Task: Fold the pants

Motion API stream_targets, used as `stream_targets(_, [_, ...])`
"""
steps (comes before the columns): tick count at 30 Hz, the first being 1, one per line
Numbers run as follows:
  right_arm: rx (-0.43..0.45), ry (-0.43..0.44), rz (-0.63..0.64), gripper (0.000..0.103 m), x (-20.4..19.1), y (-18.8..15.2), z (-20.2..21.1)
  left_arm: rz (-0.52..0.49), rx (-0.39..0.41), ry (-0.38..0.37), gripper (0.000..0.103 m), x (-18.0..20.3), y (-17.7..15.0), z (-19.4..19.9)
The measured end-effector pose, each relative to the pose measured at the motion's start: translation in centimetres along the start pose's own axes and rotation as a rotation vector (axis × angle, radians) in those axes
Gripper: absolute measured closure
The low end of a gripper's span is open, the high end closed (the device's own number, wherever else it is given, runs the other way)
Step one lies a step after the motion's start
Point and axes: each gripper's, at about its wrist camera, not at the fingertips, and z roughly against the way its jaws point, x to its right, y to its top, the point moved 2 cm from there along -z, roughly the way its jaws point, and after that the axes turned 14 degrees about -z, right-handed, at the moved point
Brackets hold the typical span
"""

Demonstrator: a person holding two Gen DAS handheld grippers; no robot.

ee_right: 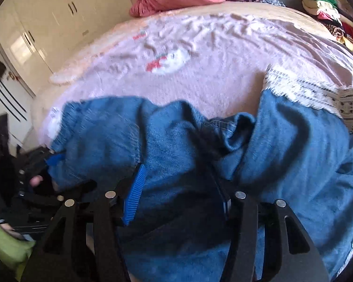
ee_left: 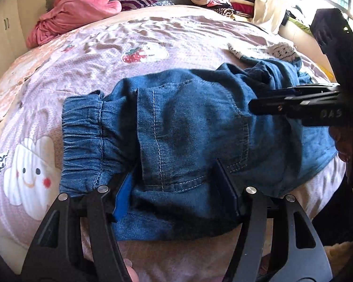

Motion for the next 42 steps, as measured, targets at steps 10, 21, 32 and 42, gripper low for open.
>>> stream_targets(10, [0.177, 0.017, -0.086, 0.036, 3.4, 2.1, 8.2, 0.009, 0.111, -0.030, 0.034, 1.6, 3.5, 5.4])
stream_targets(21, [0.235, -0.078, -0.098, 0.025, 6.7, 5.2, 10.1, -0.037, 0.124, -0.118, 0.028, 5.6, 7.7, 2.8])
stream_targets(32, [0.134, -0.178, -0.016, 0.024, 6.2, 10.2, 4.3, -0.072, 0.094, -0.217, 0.028, 8.7, 8.1, -0.1])
stream_targets(42, [0.008, -0.294, -0.032, 0.024, 7.3, 13.8, -3.7, -0.068, 0.072, -0.282, 0.039, 9.2, 7.8, -1.9])
